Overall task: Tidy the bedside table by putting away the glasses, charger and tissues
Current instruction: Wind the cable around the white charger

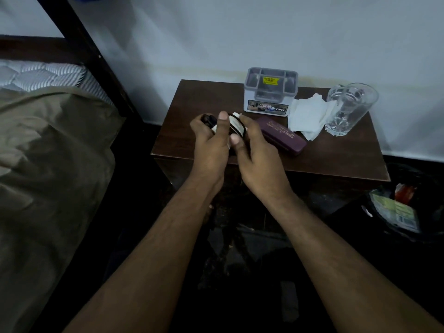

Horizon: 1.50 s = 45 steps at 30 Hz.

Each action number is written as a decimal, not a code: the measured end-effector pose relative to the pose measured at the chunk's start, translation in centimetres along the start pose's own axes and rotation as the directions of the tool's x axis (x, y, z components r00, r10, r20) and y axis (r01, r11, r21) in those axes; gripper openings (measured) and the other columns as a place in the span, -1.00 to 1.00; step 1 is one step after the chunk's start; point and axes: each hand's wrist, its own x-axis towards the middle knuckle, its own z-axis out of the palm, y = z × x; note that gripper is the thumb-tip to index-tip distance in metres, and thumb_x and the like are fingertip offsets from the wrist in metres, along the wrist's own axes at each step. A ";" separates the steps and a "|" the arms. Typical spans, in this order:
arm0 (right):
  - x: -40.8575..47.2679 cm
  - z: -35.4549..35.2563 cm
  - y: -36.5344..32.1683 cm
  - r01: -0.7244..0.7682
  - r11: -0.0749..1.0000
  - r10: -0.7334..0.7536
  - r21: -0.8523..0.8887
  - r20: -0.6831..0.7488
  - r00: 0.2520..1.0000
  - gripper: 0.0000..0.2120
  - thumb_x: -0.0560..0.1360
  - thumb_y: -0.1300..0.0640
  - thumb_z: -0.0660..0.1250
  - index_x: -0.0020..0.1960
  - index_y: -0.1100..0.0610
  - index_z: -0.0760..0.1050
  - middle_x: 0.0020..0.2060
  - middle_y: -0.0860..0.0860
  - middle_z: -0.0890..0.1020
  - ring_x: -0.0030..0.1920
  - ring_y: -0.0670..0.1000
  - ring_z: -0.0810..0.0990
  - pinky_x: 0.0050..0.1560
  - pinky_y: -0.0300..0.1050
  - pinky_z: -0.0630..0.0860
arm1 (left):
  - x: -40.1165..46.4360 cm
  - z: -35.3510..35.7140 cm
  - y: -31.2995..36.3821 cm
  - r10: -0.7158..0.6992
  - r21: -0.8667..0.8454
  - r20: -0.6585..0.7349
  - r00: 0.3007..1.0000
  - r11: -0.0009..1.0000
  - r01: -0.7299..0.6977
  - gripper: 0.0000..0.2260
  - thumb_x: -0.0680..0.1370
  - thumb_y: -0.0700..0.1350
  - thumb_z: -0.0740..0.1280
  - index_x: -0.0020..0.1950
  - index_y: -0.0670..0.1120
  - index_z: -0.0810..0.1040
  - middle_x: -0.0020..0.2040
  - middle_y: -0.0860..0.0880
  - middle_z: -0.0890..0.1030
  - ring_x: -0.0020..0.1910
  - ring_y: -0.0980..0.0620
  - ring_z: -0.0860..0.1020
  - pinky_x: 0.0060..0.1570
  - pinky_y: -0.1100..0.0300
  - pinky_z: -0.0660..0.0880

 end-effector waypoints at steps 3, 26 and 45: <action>2.7 0.7 0.6 0.049 0.998 -0.047 -0.044 0.037 0.998 -0.47 0.61 0.11 0.36 0.54 0.09 0.32 0.26 0.06 0.65 0.25 0.01 0.62 0.20 -0.29 0.47 | 3.1 -0.2 0.0 0.012 0.032 -0.003 1.000 0.999 -0.012 -0.76 0.68 0.00 0.27 0.22 -0.09 0.29 0.08 -0.11 0.57 -0.02 0.00 0.60 -0.04 0.05 0.59; 18.1 9.6 10.3 0.084 0.875 0.008 -0.476 0.188 0.982 -0.45 0.67 0.17 0.19 0.62 0.12 0.12 0.26 0.20 0.48 0.24 0.20 0.46 0.15 0.11 0.47 | 22.7 -5.1 -3.6 -0.108 0.633 0.348 0.931 0.760 -0.148 -0.51 0.53 -0.10 0.51 0.42 -0.03 0.46 0.30 -0.07 0.59 0.27 -0.01 0.59 0.29 0.10 0.53; 18.5 9.9 10.6 0.072 0.855 -0.008 -0.514 0.126 0.992 -0.25 0.63 0.15 0.27 0.65 0.22 -0.09 0.60 0.28 0.12 0.58 0.26 0.18 0.54 0.10 0.28 | 23.8 -3.5 -3.7 -0.018 0.822 0.340 0.940 0.491 -0.288 -0.30 0.50 -0.09 0.52 0.58 0.05 0.31 0.44 -0.15 0.40 0.44 -0.17 0.39 0.45 -0.15 0.36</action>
